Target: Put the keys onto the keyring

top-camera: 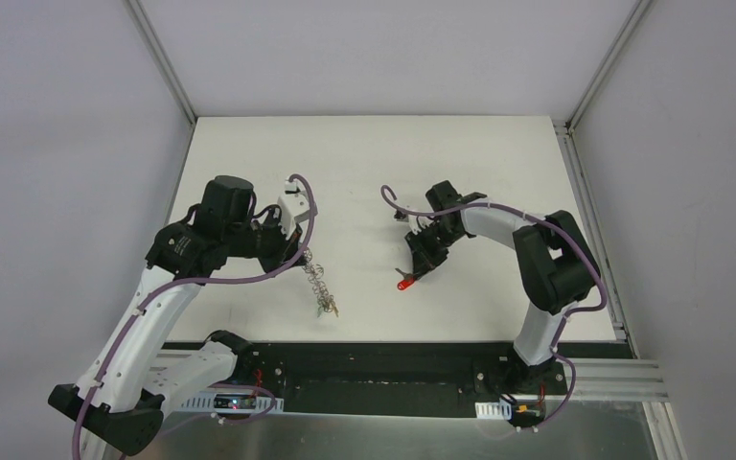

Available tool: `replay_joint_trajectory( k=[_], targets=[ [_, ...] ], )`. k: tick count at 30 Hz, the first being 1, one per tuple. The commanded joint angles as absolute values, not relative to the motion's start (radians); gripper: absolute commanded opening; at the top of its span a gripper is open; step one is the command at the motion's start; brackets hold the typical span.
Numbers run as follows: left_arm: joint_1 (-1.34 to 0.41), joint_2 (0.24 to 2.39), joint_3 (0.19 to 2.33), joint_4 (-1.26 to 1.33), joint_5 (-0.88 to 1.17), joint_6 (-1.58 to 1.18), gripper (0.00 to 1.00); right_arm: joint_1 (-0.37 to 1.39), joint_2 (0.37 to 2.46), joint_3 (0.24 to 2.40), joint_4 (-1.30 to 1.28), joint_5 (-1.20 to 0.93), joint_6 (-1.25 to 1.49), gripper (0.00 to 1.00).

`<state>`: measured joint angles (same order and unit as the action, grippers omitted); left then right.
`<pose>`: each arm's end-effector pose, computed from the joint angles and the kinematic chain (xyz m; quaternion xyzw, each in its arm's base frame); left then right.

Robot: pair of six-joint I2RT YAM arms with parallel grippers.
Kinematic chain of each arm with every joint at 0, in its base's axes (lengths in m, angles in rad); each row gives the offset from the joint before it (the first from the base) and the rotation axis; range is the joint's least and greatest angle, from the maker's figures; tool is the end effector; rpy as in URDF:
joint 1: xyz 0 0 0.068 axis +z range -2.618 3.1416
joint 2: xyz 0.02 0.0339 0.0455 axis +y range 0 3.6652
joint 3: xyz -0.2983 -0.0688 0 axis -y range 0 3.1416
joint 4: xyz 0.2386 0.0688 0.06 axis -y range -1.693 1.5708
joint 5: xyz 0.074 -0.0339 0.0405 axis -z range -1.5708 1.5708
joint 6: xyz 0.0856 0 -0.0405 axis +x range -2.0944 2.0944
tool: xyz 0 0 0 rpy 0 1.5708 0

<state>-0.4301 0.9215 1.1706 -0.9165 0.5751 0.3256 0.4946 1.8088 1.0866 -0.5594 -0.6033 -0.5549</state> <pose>0.1357 -0.1135 0.3778 0.4334 0.7562 -0.2767 0.4047 0.2852 0.2090 0.1522 -0.5104 0.7963 0.2897 0.1464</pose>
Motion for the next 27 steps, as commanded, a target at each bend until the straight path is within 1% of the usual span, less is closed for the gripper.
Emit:
replay_joint_trajectory(
  k=[1, 8, 11, 17, 21, 27],
  targets=[
    [-0.423, 0.903, 1.19, -0.89, 0.599, 0.334, 0.0, 0.497, 1.792, 1.129, -0.586, -0.625, -0.584, 0.05],
    [-0.424, 0.913, 1.198, -0.897, 0.596, 0.345, 0.0, 0.498, 1.725, 1.135, -0.593, -0.622, -0.63, 0.0],
    [-0.423, 0.923, 1.205, -0.9, 0.592, 0.348, 0.0, 0.497, 1.67, 1.147, -0.594, -0.641, -0.659, 0.0],
    [-0.425, 0.967, 1.249, -0.906, 0.618, 0.346, 0.0, 0.496, 1.52, 1.164, -0.515, -0.746, -0.698, 0.0],
    [-0.426, 0.998, 1.275, -0.878, 0.657, 0.333, 0.0, 0.497, 1.444, 1.177, -0.44, -0.837, -0.667, 0.0],
    [-0.456, 1.067, 1.315, -0.812, 0.712, 0.291, 0.0, 0.497, 1.37, 1.221, -0.395, -0.969, -0.599, 0.0]
  ],
)
